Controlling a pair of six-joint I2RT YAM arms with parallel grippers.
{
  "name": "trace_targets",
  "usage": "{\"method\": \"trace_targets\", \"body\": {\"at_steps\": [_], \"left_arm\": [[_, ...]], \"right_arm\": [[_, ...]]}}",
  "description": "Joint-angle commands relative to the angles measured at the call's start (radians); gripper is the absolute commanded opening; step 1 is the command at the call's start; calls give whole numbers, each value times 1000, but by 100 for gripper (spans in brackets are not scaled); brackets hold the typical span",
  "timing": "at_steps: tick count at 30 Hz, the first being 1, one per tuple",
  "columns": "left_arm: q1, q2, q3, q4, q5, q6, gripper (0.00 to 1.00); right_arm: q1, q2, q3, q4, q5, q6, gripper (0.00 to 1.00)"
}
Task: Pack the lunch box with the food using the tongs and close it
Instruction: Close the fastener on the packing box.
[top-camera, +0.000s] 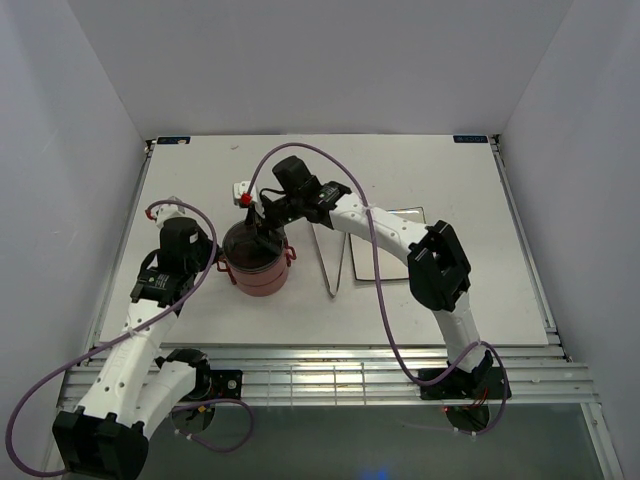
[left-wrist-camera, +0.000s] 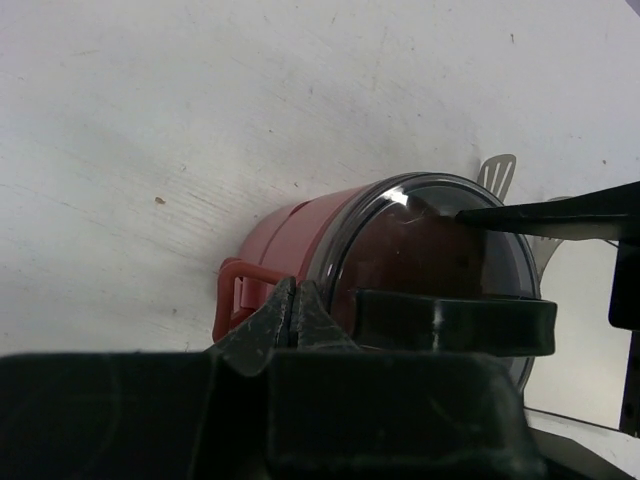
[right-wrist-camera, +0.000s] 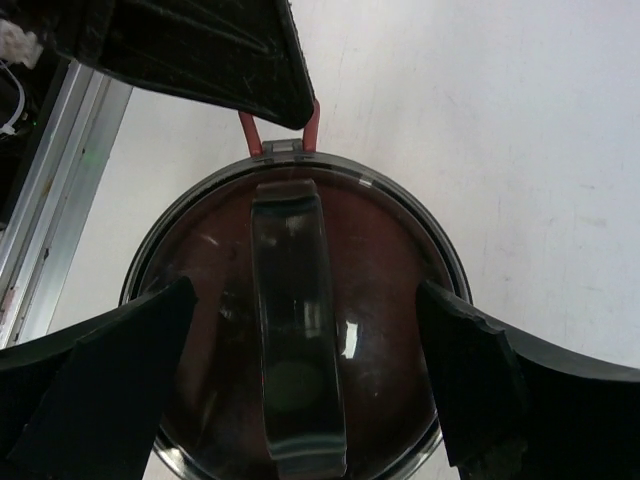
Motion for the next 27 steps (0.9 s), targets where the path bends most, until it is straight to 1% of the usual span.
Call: {"method": "trace_targets", "body": {"at_steps": [1, 3, 5, 6, 8, 9, 11, 12, 15, 16, 18, 21, 23, 24, 26, 27], "left_arm": [[6, -32, -31, 47, -51, -11, 0], [6, -23, -54, 61, -59, -11, 0], [6, -7, -82, 86, -61, -13, 0], [6, 8, -91, 100, -62, -13, 0], [5, 28, -114, 146, -61, -13, 0], [6, 55, -115, 160, -55, -19, 0], [5, 85, -119, 204, -27, -25, 0], [6, 100, -119, 220, -19, -28, 0], [6, 154, -114, 260, -12, -39, 0], [6, 167, -118, 272, -10, -45, 0], [5, 172, -129, 320, 8, -51, 0], [6, 181, -151, 376, 27, -67, 0], [6, 194, -166, 421, 37, -74, 0], [6, 198, -171, 438, 65, -79, 0], [6, 211, -192, 491, 105, -103, 0], [6, 214, -200, 510, 154, -111, 0]], "right_arm": [[15, 19, 11, 43, -11, -24, 95], [15, 17, -18, 77, -8, -6, 93], [15, 11, -68, 123, 3, 20, 87], [15, 2, -87, 140, 9, 30, 81], [15, -7, -133, 166, 35, 45, 74], [15, -15, -145, 169, 43, 46, 65], [15, -22, -179, 179, 70, 46, 56], [15, -24, -185, 188, 80, 50, 47], [15, -25, -210, 203, 104, 74, 38], [15, -25, -217, 215, 115, 89, 32], [15, -21, -223, 226, 130, 131, 25], [15, -15, -228, 240, 130, 166, 21], [15, -10, -237, 251, 130, 188, 17], [15, -9, -242, 255, 126, 195, 13], [15, -4, -249, 269, 101, 211, 10], [15, 1, -248, 271, 98, 215, 8]]}}
